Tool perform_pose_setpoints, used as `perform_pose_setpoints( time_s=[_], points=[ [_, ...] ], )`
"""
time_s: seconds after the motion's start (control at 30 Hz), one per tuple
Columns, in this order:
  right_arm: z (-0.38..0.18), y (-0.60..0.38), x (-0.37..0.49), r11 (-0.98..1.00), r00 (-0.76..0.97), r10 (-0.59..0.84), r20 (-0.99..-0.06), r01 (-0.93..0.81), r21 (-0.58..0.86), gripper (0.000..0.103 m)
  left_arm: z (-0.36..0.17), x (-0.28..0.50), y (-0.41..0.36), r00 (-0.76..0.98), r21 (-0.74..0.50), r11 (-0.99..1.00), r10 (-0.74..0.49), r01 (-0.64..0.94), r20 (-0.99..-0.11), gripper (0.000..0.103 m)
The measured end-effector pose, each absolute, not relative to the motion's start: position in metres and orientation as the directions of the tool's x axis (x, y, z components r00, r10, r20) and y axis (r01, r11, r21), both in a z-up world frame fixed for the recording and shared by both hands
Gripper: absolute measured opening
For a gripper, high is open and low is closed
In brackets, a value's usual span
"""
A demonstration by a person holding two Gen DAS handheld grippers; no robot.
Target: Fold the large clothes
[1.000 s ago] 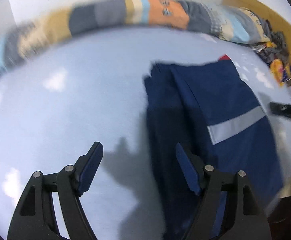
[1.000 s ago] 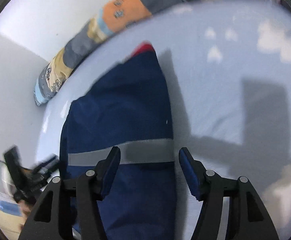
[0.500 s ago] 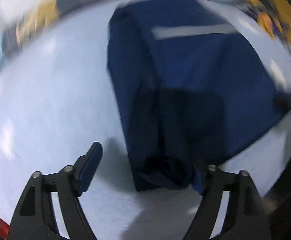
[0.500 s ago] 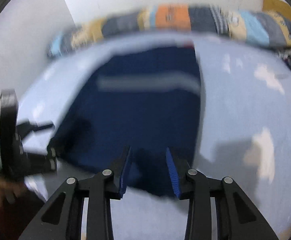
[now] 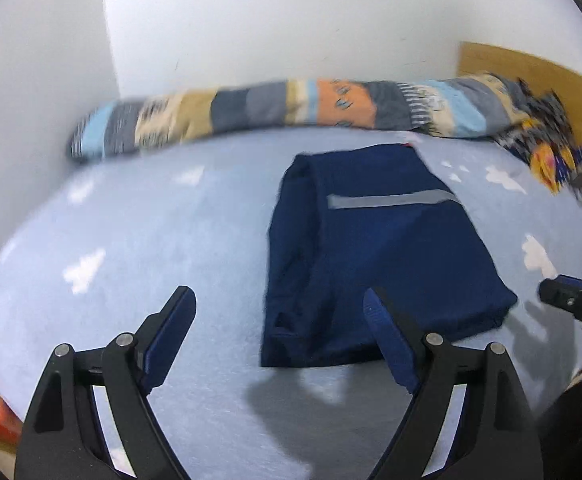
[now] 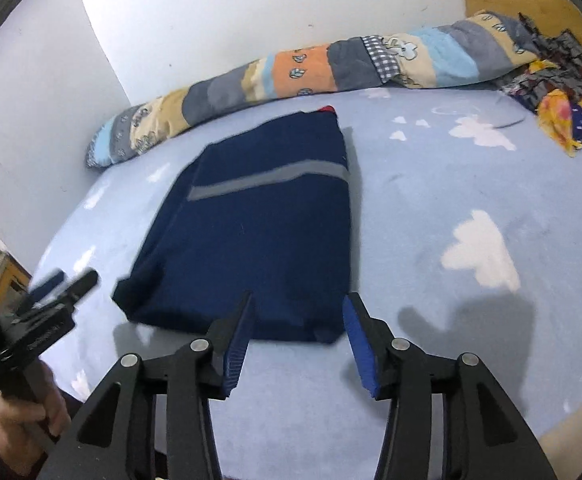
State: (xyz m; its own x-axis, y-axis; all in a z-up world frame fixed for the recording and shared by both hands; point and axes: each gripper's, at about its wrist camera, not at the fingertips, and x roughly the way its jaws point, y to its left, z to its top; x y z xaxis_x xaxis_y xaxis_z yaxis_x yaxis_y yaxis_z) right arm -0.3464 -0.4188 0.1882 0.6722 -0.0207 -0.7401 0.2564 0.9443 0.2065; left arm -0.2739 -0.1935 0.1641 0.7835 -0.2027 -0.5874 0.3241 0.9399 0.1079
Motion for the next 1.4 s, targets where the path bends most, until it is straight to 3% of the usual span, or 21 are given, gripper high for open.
perform_pose_setpoints(
  time_s=[0.13,0.4,0.73,1.07,1.4],
  points=[
    [0.178,-0.399,-0.354,0.957,0.647,-0.016,-0.762,0.231,0.176,0.052,0.154,-0.292,-0.225,0.809,0.236,0.895,-0.196,0.378,-0.554,0.087],
    [0.166,-0.396,-0.348,0.957,0.607,-0.057,-0.793,0.261,0.130,0.064,0.124,-0.303,-0.244,0.747,0.313,0.835,-0.164,0.453,-0.644,0.087],
    [0.154,-0.415,-0.345,0.922,0.572,-0.026,-0.820,0.330,0.201,0.064,0.104,-0.269,-0.222,0.625,0.172,0.911,-0.112,0.375,-0.773,0.087],
    [0.165,-0.401,-0.348,0.948,0.608,-0.055,-0.792,0.281,0.149,0.064,0.129,-0.294,-0.230,0.716,0.194,0.884,-0.198,0.426,-0.669,0.087],
    [0.168,-0.397,-0.348,0.955,0.613,-0.073,-0.787,0.272,0.123,0.066,0.133,-0.290,-0.224,0.718,0.174,0.895,-0.200,0.411,-0.667,0.087]
  ],
)
